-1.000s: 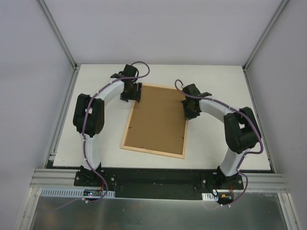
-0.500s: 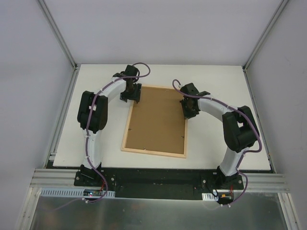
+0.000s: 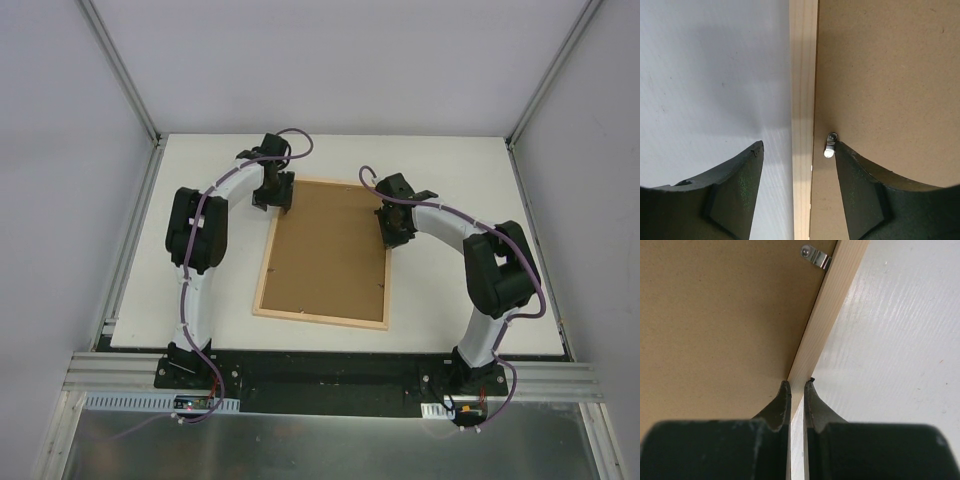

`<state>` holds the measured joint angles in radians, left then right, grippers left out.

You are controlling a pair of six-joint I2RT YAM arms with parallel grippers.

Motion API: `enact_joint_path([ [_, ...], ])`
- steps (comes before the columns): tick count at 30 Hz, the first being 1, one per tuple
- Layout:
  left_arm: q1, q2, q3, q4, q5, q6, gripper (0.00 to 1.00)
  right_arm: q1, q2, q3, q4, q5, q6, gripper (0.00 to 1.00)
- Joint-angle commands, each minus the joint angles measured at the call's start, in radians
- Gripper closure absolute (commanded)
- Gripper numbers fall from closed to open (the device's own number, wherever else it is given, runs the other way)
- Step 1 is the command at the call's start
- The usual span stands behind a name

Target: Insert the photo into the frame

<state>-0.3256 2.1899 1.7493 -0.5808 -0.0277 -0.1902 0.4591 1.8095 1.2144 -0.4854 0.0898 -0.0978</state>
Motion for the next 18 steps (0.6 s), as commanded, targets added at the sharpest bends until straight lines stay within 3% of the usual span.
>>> enact_joint_path([
  [1,0.007,0.016,0.036,-0.014,0.020,0.003,0.42,0.013,-0.002,0.008,-0.051,-0.007,-0.065,1.00],
  [6,0.007,0.018,0.026,-0.014,-0.014,-0.006,0.47,0.013,-0.001,0.008,-0.050,-0.007,-0.062,1.00],
  [18,0.020,-0.002,-0.034,-0.014,-0.083,-0.003,0.84,0.012,0.002,0.011,-0.051,-0.002,-0.060,1.00],
])
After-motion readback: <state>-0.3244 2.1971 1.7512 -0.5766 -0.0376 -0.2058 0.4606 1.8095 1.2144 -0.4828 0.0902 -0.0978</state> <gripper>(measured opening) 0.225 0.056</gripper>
